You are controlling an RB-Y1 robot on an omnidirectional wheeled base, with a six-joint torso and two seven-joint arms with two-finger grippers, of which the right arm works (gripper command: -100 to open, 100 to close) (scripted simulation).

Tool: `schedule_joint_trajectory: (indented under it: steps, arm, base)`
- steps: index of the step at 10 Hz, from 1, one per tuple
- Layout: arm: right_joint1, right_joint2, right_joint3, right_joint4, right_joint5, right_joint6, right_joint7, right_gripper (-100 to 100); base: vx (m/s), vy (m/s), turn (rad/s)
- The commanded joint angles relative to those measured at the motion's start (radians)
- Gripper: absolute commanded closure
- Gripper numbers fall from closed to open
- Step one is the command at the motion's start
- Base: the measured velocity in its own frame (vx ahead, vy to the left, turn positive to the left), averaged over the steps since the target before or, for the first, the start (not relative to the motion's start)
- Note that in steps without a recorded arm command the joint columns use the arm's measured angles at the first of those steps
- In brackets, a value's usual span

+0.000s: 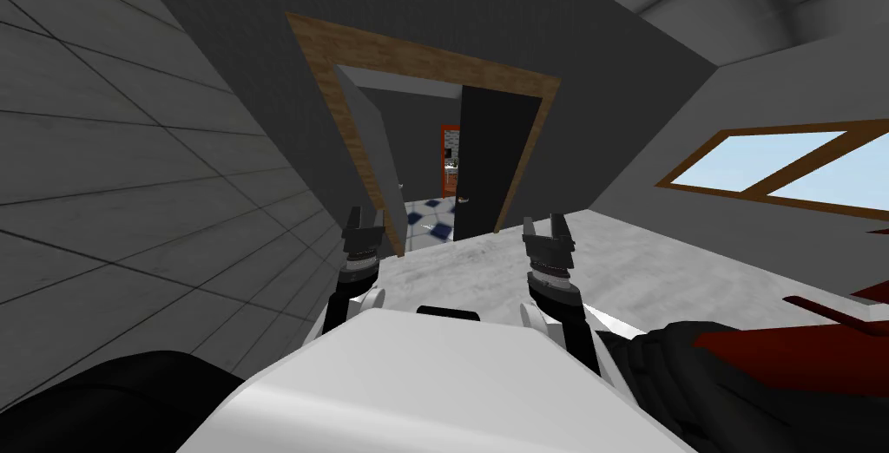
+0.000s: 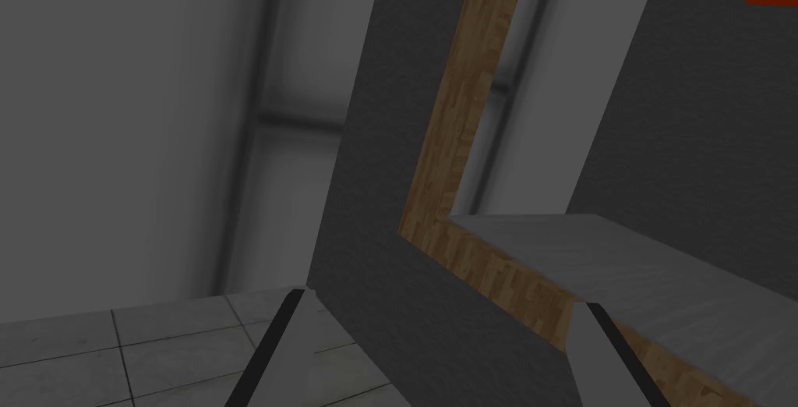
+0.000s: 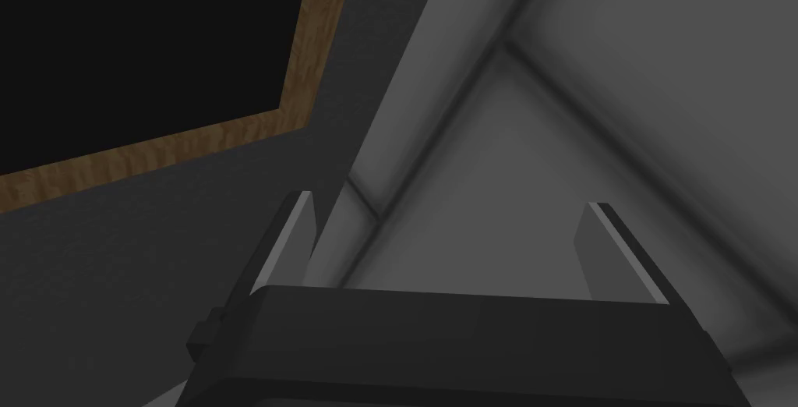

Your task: Push the door open

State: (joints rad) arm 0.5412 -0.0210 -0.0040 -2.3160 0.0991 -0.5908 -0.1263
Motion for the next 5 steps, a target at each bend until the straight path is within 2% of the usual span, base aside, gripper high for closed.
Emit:
schedule_joint_trajectory:
  steps: [1, 5]
  arm:
    - [-0.011, -0.005, 0.0, 0.028, 0.003, -0.005, -0.003, -100]
    - [-0.051, -0.018, -0.001, 0.123, 0.015, -0.02, -0.015, -100]
  base:
    - [0.044, -0.005, 0.008]
    - [0.127, -0.005, 0.012]
